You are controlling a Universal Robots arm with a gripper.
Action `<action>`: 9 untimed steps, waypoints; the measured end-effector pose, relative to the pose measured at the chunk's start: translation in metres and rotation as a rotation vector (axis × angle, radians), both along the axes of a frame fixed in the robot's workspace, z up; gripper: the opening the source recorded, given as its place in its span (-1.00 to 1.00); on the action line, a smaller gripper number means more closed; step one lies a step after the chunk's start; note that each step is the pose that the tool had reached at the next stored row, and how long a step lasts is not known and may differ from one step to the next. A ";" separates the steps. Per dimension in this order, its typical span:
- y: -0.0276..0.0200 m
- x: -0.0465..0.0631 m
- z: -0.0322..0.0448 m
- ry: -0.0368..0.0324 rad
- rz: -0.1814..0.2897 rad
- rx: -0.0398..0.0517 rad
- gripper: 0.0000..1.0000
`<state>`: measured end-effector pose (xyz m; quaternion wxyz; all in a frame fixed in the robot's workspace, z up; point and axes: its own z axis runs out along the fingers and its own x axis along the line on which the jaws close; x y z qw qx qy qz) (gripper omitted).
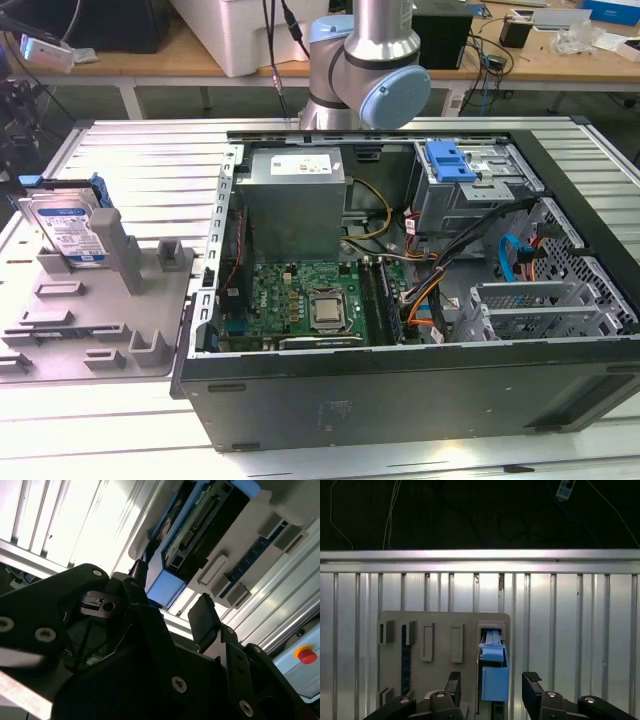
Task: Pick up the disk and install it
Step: 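Pick up the disk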
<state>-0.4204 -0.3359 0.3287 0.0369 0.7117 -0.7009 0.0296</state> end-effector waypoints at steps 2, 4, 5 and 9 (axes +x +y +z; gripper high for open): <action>0.0000 0.000 -0.0022 -0.0001 -0.001 0.0000 0.21; 0.0000 -0.001 -0.0037 -0.0002 -0.002 0.0000 0.21; 0.0000 -0.001 -0.0045 -0.0003 -0.002 0.0000 0.21; 0.0001 -0.001 -0.0090 -0.0004 -0.003 0.0000 0.21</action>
